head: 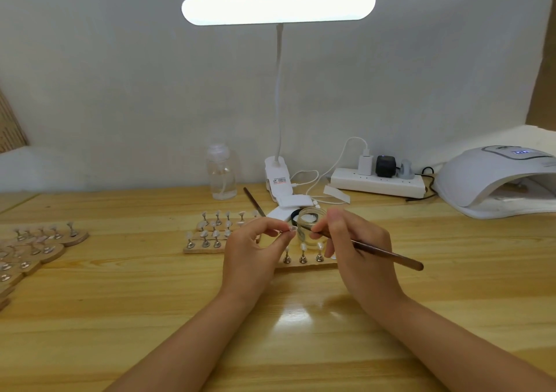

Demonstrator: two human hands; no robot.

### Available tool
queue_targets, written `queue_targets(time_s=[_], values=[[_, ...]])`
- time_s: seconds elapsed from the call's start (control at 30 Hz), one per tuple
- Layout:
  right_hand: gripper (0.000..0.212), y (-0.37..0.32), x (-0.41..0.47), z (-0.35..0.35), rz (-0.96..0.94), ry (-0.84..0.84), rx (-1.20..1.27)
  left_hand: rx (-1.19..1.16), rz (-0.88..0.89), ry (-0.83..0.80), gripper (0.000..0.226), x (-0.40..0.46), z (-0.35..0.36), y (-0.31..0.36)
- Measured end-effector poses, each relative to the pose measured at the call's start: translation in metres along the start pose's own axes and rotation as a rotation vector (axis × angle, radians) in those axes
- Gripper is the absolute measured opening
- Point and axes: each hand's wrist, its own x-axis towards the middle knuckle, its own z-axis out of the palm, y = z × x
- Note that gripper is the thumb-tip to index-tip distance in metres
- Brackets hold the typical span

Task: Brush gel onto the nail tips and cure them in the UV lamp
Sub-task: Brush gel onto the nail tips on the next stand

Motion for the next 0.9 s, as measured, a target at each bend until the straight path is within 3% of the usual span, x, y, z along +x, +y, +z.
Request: queue_targets(time_s=[0.33,0.5,0.9], values=[[0.034,0.0017,0.0006,-0.0009,0.052,-0.011,0.027,0.016,0.019,-0.006,0.023,0.0005,-0.0007,0.0009],[0.033,0.0015,0.0014,-0.0014,-0.043,0.010,-0.065,0.034,0.027,-0.004,0.023,0.0002,-0.0012,0.0011],[0.033,0.0028,0.0001,-0.0009,0.063,-0.054,0.025,0.049,0.027,0.004,0.023,0.0001,-0.0009,0.0000]])
